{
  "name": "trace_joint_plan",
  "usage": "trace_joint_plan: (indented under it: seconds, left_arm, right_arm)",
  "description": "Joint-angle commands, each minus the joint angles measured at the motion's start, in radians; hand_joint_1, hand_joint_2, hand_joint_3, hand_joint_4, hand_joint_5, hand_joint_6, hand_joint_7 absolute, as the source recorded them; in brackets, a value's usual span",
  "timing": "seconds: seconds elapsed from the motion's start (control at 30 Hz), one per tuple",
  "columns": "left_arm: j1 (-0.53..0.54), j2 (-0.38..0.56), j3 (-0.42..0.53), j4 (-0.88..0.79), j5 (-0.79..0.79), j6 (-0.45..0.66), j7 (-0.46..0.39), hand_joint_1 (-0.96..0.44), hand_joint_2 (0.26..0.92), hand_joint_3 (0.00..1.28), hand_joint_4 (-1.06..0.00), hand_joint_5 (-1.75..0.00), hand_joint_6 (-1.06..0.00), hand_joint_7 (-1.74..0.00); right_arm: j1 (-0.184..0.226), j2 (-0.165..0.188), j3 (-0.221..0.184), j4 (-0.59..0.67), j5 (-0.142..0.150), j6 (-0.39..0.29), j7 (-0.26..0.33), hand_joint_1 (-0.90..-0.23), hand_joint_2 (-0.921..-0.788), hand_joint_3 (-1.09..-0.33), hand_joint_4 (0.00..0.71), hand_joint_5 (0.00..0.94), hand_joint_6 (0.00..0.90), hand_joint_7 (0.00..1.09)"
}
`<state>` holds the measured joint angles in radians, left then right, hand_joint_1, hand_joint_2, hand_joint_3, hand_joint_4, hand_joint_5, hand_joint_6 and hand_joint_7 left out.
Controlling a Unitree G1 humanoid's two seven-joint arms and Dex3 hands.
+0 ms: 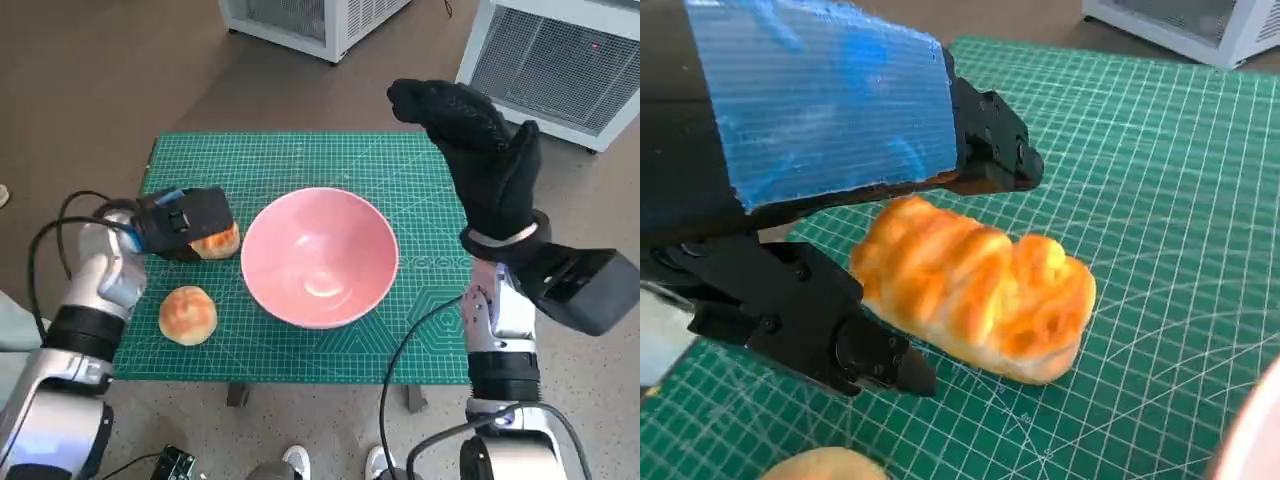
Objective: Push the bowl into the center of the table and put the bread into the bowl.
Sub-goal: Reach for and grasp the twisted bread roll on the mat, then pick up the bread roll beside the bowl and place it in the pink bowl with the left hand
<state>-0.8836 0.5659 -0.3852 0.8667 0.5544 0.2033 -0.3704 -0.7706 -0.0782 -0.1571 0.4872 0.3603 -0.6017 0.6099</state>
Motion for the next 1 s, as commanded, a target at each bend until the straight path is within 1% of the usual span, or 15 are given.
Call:
trace_joint_plan:
  seconds: [0.03,0.23,0.37,0.6,0.63,0.7,0.73,0.77,0.8,0.83,0.9,1.0]
  left_arm:
    - [-0.034,-0.022,-0.014,0.078,0.022,-0.056,0.070,-0.10,0.755,0.04,-0.38,-0.04,-0.53,-0.07]
    - [-0.035,-0.032,-0.033,0.137,0.042,-0.103,0.129,-0.07,0.779,0.03,-0.54,-0.06,-0.61,-0.08]
    - [-0.036,-0.035,-0.043,0.165,0.053,-0.124,0.150,-0.06,0.796,0.04,-0.63,-0.08,-0.66,-0.10]
    - [-0.034,-0.037,-0.063,0.216,0.071,-0.166,0.201,-0.05,0.829,0.04,-0.74,-0.12,-0.74,-0.13]
    - [-0.033,-0.037,-0.065,0.220,0.074,-0.173,0.209,-0.04,0.836,0.04,-0.78,-0.14,-0.77,-0.14]
    - [-0.031,-0.035,-0.068,0.226,0.079,-0.188,0.225,-0.04,0.842,0.05,-0.82,-0.16,-0.79,-0.16]
    - [-0.031,-0.034,-0.069,0.231,0.080,-0.197,0.234,-0.04,0.853,0.03,-0.83,-0.20,-0.80,-0.19]
    - [-0.030,-0.033,-0.069,0.235,0.081,-0.204,0.241,-0.02,0.877,0.06,-0.77,-0.56,-0.71,-0.55]
    - [-0.028,-0.031,-0.068,0.236,0.081,-0.214,0.250,-0.02,0.893,0.09,-0.72,-0.81,-0.65,-0.79]
    - [-0.026,-0.030,-0.068,0.238,0.081,-0.221,0.256,-0.01,0.903,0.10,-0.70,-0.98,-0.61,-0.93]
    - [-0.021,-0.026,-0.066,0.240,0.079,-0.239,0.272,-0.01,0.912,0.10,-0.68,-1.12,-0.60,-1.02]
    - [-0.015,-0.020,-0.061,0.239,0.074,-0.260,0.289,0.00,0.917,0.09,-0.67,-1.23,-0.62,-1.05]
  right_arm:
    - [0.031,-0.010,0.000,-0.016,0.013,0.019,0.004,-0.701,-0.921,-0.900,0.165,0.003,-0.001,0.53]
    - [0.035,-0.012,-0.003,-0.021,0.016,0.025,0.007,-0.702,-0.921,-0.898,0.165,0.003,-0.001,0.53]
    - [0.039,-0.012,0.001,-0.031,0.016,0.028,0.005,-0.701,-0.921,-0.901,0.164,0.002,-0.001,0.53]
    - [0.046,-0.011,0.003,-0.042,0.017,0.030,0.004,-0.702,-0.921,-0.902,0.163,0.002,-0.001,0.53]
    - [0.047,-0.011,0.003,-0.043,0.017,0.030,0.004,-0.702,-0.921,-0.902,0.163,0.002,-0.001,0.53]
    - [0.047,-0.011,0.003,-0.042,0.017,0.030,0.005,-0.702,-0.921,-0.902,0.163,0.002,-0.001,0.53]
    - [0.047,-0.011,0.003,-0.041,0.018,0.030,0.005,-0.702,-0.921,-0.902,0.163,0.002,-0.001,0.53]
    - [0.047,-0.011,0.003,-0.041,0.018,0.031,0.006,-0.702,-0.921,-0.902,0.163,0.002,-0.001,0.53]
    - [0.047,-0.011,0.003,-0.040,0.019,0.031,0.006,-0.702,-0.921,-0.901,0.163,0.002,-0.001,0.53]
    - [0.046,-0.011,0.003,-0.040,0.019,0.031,0.006,-0.702,-0.921,-0.901,0.163,0.002,-0.001,0.53]
    - [0.047,-0.011,0.004,-0.041,0.019,0.031,0.006,-0.702,-0.921,-0.901,0.163,0.002,-0.001,0.53]
    - [0.047,-0.010,0.005,-0.042,0.020,0.031,0.007,-0.702,-0.921,-0.902,0.163,0.002,-0.001,0.53]
